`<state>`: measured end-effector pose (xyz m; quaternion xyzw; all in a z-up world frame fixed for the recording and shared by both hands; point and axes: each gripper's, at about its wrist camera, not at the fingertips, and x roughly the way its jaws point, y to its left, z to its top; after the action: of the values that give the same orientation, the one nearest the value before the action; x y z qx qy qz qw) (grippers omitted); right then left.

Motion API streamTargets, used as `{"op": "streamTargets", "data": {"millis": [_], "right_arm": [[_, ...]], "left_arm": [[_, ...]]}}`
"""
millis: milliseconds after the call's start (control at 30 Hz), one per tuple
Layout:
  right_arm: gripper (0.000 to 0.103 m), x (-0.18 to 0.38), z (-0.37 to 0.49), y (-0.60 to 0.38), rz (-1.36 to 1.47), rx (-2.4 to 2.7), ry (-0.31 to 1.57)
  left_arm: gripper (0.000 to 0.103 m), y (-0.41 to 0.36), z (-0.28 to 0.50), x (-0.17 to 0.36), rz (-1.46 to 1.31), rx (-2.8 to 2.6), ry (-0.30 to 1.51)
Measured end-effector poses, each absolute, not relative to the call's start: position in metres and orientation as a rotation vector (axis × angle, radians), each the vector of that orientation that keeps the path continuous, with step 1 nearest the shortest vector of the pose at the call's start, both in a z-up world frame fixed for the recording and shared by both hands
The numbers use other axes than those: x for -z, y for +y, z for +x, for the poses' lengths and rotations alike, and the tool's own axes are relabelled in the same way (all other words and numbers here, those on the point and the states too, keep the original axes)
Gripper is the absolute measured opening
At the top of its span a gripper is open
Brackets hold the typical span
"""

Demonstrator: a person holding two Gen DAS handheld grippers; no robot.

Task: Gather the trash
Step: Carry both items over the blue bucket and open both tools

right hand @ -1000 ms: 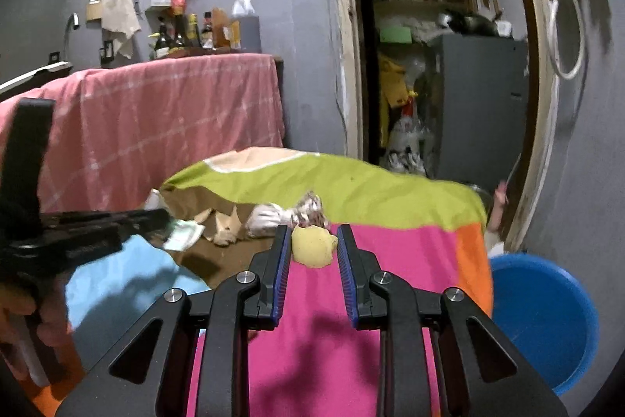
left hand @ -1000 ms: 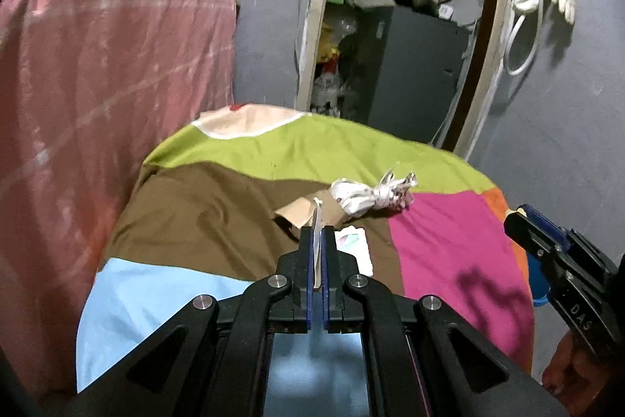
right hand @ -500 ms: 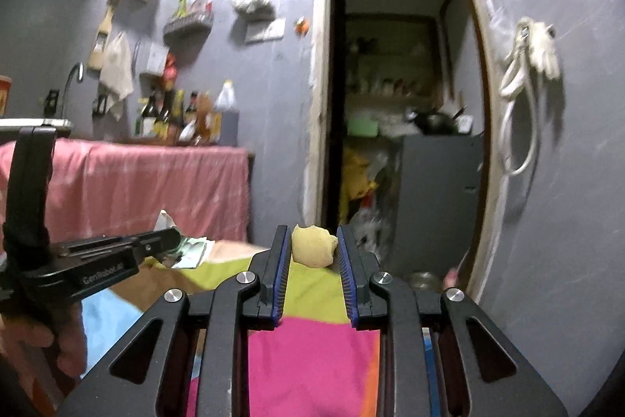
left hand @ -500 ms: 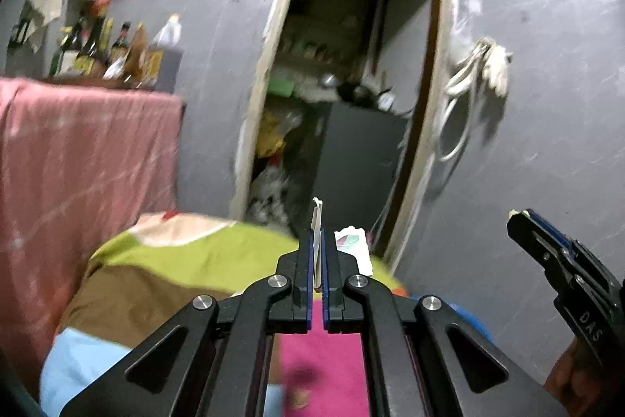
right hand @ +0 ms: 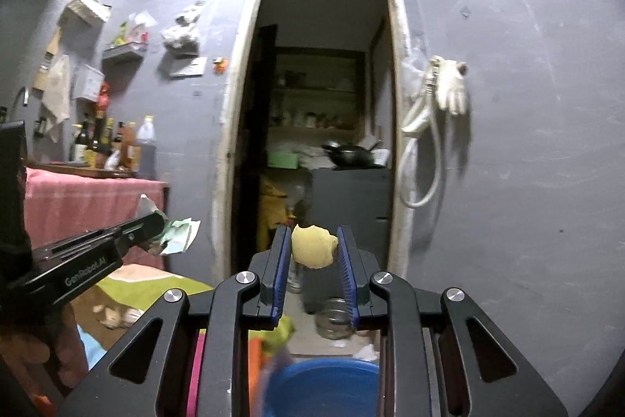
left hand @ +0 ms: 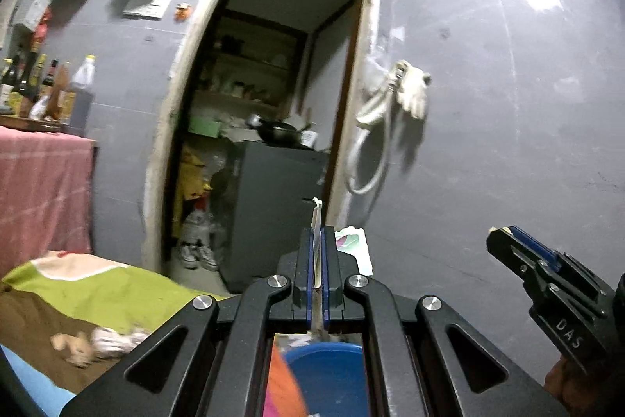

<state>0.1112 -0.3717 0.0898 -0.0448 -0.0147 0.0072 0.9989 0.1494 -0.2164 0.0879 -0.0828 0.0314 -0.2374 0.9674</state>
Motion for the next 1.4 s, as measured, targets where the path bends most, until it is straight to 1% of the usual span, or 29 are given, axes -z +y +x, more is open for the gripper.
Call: {"op": "streamTargets", "data": {"millis": [167,400,767,1167,1333,1367,1400], "right_arm": [[0.022,-0.070,0.116,-0.402,-0.057,0.026,0.012],[0.022,-0.032,0.126,-0.426,-0.025,0.051,0.074],[0.023,0.019,0.160,-0.444,0.043,0.028,0.225],[0.023,0.047,0.184,-0.453,0.094,0.008,0.344],[0.024,0.053,0.191,-0.459,0.120,0.011,0.379],[0.024,0.053,0.191,-0.460,0.122,0.011,0.383],[0.025,0.054,0.192,-0.461,0.126,0.012,0.387]], "left_arm": [[0.002,-0.253,0.158,-0.071,-0.125,0.507,0.109],[0.002,-0.283,0.176,-0.041,-0.093,0.499,0.196],[0.002,-0.298,0.213,0.007,-0.089,0.463,0.434],[0.002,-0.306,0.241,0.042,-0.097,0.457,0.623],[0.004,-0.308,0.250,0.049,-0.090,0.453,0.674],[0.006,-0.307,0.250,0.049,-0.090,0.456,0.679],[0.013,-0.307,0.250,0.050,-0.092,0.460,0.684]]}}
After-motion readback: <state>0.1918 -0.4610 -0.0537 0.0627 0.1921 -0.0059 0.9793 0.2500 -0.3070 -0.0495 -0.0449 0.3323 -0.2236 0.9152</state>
